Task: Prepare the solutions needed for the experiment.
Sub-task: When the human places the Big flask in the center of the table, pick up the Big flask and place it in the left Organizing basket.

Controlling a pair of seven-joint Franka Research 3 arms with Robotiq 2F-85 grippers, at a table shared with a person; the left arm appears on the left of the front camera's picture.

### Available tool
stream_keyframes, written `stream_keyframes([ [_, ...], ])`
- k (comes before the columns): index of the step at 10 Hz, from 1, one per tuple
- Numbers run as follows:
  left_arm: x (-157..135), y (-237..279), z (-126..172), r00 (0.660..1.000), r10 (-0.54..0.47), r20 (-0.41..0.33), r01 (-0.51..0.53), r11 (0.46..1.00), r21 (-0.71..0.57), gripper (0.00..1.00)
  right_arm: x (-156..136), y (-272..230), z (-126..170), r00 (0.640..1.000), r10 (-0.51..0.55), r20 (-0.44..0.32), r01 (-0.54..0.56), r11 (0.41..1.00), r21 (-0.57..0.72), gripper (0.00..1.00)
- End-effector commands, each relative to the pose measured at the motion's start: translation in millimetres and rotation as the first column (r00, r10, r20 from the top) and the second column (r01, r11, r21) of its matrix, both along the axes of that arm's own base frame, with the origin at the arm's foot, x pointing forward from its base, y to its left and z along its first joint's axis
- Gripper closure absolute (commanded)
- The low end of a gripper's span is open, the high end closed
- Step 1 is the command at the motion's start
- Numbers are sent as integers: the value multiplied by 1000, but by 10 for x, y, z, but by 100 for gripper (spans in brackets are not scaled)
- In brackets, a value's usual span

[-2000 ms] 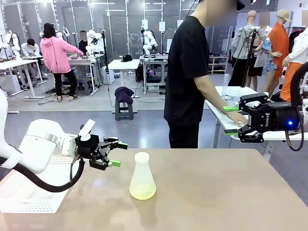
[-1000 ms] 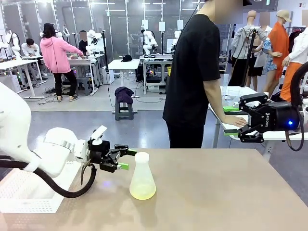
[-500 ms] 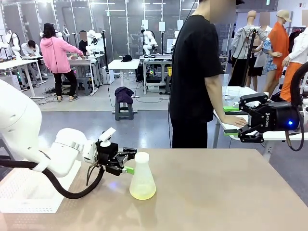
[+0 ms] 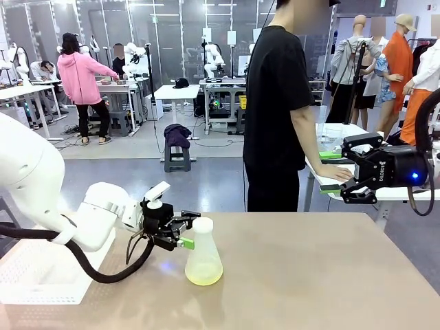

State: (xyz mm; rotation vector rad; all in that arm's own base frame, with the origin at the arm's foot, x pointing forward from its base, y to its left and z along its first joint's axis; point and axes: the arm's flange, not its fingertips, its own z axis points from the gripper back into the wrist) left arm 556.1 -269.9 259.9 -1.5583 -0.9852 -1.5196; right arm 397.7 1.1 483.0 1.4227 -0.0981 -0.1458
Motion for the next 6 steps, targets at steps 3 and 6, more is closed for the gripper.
stream_keyframes([
  [3, 139, -171, -70, 995, -77, -58, 78, 997, 13, 0, 6, 10, 18, 1000, -3, -2, 3, 1000, 13, 24],
  [6, 109, -181, -91, 992, -123, -24, 123, 992, 14, 20, 6, 10, 18, 1000, -3, -2, 3, 1000, 13, 24],
])
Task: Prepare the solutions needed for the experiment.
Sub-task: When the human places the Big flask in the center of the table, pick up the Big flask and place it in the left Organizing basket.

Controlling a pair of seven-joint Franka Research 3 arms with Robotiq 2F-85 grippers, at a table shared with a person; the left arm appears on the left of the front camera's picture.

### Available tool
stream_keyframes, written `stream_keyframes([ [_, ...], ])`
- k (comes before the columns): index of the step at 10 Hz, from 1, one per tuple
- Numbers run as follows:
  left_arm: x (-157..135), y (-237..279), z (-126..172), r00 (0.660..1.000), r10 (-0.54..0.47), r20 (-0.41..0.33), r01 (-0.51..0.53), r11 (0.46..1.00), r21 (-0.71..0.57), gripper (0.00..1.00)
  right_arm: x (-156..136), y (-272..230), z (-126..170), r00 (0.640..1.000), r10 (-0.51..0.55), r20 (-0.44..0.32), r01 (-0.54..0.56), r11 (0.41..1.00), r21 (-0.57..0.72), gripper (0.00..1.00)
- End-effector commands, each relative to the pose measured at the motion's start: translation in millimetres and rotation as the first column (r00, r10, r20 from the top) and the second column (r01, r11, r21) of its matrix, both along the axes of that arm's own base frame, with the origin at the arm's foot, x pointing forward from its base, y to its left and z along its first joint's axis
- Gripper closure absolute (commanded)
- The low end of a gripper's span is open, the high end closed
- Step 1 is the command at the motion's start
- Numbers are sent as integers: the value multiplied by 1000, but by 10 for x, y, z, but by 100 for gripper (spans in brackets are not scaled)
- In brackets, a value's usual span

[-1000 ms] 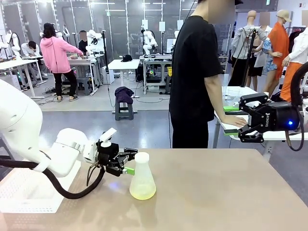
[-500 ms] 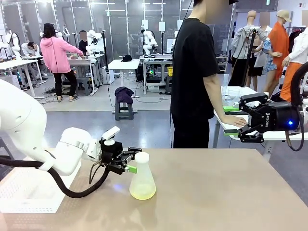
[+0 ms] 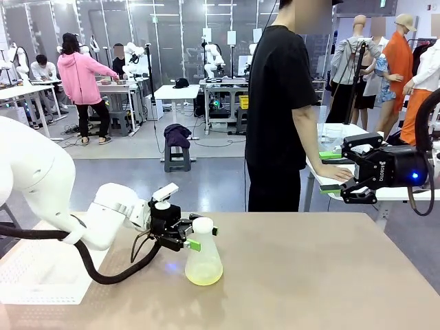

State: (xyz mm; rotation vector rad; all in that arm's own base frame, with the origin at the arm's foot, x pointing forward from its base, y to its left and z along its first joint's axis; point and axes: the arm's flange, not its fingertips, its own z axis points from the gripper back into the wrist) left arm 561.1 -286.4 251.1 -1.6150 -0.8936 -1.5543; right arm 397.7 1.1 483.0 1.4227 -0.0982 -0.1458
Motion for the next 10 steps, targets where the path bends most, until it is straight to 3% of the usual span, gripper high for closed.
stream_keyframes([
  [1, 32, -10, -2, 999, -52, 9, 52, 999, -11, 31, 6, 10, 18, 1000, -3, -2, 3, 1000, 13, 24],
  [8, 12, -56, -36, 999, -48, 1, 48, 999, 23, 100, 6, 10, 18, 1000, -3, -2, 3, 1000, 13, 24],
  [10, 0, -66, -43, 998, -57, 0, 57, 998, 35, 100, 6, 10, 18, 1000, -3, -2, 3, 1000, 13, 24],
])
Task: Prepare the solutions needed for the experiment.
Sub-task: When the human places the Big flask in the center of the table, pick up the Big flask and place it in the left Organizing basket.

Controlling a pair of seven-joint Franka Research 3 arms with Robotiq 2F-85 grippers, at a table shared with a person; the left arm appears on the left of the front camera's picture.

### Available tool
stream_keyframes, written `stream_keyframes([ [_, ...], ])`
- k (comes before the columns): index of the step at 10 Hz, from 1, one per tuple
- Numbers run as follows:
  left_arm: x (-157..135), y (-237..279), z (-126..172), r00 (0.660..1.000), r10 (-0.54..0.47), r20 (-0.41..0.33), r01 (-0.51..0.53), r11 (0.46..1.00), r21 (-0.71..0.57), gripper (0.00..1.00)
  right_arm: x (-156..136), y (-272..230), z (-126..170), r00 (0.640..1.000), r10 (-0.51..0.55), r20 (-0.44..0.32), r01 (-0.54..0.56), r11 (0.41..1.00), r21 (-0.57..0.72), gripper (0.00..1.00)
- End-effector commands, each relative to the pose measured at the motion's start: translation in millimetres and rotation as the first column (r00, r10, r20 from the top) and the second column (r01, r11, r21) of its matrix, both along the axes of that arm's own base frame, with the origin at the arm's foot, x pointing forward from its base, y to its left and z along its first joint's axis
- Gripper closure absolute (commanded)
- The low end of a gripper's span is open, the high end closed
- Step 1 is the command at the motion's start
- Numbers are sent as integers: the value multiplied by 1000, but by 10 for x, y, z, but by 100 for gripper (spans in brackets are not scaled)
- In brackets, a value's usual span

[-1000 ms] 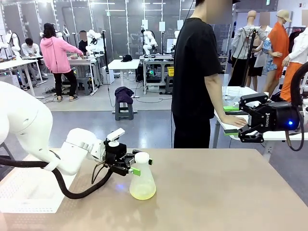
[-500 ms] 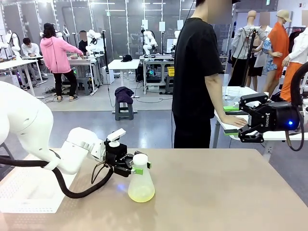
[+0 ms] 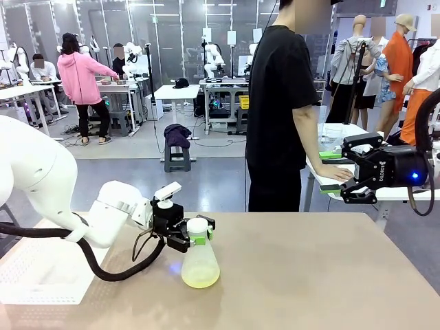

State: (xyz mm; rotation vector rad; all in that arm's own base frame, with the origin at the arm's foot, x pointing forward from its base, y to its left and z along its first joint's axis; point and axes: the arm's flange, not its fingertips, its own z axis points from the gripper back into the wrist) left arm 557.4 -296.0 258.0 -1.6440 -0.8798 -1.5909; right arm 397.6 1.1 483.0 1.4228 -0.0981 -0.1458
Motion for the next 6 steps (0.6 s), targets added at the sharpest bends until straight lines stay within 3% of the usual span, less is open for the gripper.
stream_keyframes([
  [1, 30, 24, -104, 1000, -19, -4, 19, 998, 52, 92, 6, 10, 18, 1000, -3, -2, 3, 1000, 13, 24],
  [3, 5, 16, -70, 1000, -30, 6, 30, 998, 58, 100, 6, 10, 18, 1000, -3, -2, 3, 1000, 13, 24],
  [6, -129, 3, 161, 998, -62, 26, 59, 995, 84, 100, 6, 10, 18, 1000, -3, -2, 3, 1000, 13, 24],
])
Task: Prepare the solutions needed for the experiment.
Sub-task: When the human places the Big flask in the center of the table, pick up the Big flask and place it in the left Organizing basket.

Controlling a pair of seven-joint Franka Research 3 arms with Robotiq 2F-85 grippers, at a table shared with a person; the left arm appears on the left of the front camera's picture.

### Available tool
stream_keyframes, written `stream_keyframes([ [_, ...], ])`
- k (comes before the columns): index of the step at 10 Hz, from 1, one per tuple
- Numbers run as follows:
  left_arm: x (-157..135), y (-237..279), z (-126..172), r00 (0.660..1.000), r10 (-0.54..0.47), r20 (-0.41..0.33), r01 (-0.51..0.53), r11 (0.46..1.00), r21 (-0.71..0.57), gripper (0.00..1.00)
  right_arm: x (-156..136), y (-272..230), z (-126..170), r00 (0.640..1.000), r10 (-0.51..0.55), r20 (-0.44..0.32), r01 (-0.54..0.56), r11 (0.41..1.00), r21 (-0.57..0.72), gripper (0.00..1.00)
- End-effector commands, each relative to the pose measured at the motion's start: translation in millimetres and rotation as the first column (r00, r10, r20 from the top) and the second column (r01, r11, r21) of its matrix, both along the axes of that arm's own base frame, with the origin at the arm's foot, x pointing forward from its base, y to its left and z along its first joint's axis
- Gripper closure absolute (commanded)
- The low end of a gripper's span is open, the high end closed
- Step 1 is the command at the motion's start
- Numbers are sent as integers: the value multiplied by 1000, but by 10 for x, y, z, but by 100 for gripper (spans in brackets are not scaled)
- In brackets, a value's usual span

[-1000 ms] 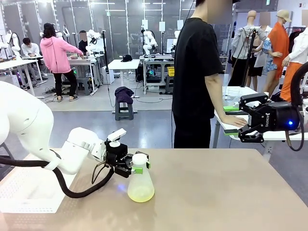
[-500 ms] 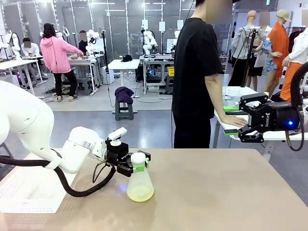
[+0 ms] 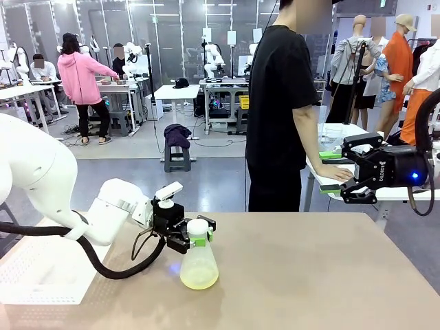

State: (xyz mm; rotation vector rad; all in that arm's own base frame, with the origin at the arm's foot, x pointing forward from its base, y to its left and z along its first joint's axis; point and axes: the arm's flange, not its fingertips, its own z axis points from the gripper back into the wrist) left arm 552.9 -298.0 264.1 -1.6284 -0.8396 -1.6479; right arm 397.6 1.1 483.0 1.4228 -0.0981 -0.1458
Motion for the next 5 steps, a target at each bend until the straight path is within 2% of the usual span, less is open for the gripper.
stream_keyframes([
  [1, -127, 54, 204, 1000, -17, 16, 15, 997, 70, 100, 6, 10, 18, 1000, -3, -2, 3, 1000, 13, 24],
  [5, -165, 378, 815, 994, 22, 107, -22, 1000, 1, 100, 6, 10, 18, 1000, -3, -2, 3, 1000, 13, 24],
])
